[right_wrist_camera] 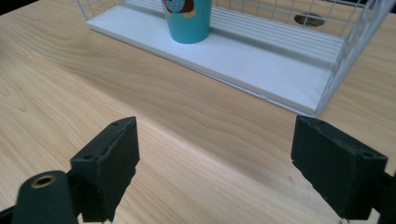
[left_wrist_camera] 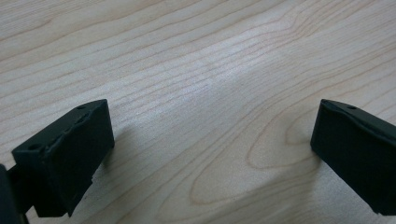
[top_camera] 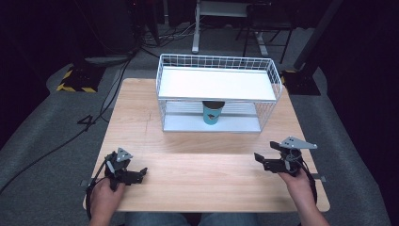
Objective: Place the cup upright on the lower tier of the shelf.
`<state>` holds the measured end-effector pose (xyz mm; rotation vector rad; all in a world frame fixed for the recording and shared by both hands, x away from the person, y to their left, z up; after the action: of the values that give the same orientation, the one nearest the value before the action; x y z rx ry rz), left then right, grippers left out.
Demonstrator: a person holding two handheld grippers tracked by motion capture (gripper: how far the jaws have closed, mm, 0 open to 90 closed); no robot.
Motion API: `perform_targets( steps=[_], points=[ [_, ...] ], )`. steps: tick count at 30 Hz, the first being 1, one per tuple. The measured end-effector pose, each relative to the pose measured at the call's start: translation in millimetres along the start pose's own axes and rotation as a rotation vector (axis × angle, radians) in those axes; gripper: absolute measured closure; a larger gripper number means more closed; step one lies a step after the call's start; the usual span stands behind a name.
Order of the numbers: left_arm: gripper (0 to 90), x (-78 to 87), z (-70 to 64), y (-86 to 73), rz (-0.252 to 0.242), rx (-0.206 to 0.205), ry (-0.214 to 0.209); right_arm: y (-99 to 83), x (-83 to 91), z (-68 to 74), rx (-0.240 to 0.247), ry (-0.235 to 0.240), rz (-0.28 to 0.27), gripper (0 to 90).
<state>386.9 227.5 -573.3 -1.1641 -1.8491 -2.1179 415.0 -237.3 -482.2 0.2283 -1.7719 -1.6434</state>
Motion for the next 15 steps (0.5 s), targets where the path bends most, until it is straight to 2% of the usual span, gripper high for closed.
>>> perform_targets(
  steps=[2,4,12,15],
  points=[
    [0.0,0.0,0.0,0.0,0.0,0.0,0.0,-7.9,2.8,-2.6,0.003,-0.009,0.001,15.8],
    [0.0,0.0,0.0,0.0,0.0,0.0,0.0,-20.7,6.2,-5.8,0.018,-0.009,0.027,15.8],
    [0.0,0.0,0.0,0.0,0.0,0.0,0.0,-43.5,12.2,-14.2,0.021,-0.016,0.09,15.8],
    [0.0,0.0,0.0,0.0,0.0,0.0,0.0,-56.9,12.3,-20.8,0.013,-0.029,0.133,15.8]
  ],
)
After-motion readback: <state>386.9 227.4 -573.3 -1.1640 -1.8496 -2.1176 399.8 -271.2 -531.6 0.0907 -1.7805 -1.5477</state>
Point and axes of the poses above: each handheld gripper's, and its own axes: x roughly backward along the jaws, y roughly out of its top, z roughly to its left, the point moved 9 cm from there along -x, roughly forward along the jaws, and after that the axes turned 12 degrees about -z, right-handed, at the moved point
